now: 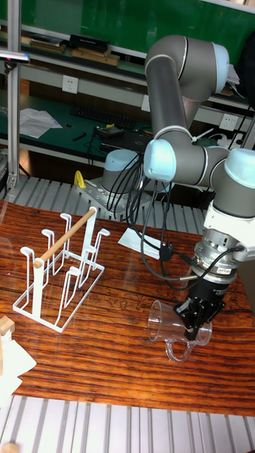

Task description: Put the cup on the cup rack

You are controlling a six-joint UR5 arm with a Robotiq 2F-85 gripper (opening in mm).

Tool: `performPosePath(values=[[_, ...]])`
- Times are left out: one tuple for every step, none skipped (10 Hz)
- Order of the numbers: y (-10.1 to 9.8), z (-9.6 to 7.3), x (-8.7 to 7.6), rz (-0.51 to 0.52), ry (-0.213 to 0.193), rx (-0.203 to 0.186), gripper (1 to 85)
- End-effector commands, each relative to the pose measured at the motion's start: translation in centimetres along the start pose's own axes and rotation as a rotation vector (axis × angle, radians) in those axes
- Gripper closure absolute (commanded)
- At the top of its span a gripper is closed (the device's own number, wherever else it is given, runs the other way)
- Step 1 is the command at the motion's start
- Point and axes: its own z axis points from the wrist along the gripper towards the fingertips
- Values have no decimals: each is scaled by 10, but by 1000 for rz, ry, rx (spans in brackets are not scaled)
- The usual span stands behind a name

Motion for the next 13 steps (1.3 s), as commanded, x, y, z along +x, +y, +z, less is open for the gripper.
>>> performPosePath(values=[[9,7,-11,19,-43,-37,750],[9,8,-12,18,-47,-38,750],[10,8,-12,18,-47,-39,750],[9,8,-12,19,-48,-37,757],[9,8,-12,22,-47,-36,773],[7,9,-11,31,-48,-34,807],[5,10,-8,43,-42,-34,847],[4,11,-4,46,-37,-40,847],[2,13,0,46,-34,-41,847],[4,15,3,52,-40,-62,847],[7,17,5,63,-49,-86,847],[9,19,8,71,-51,-95,847],[9,20,10,74,-46,-90,847]])
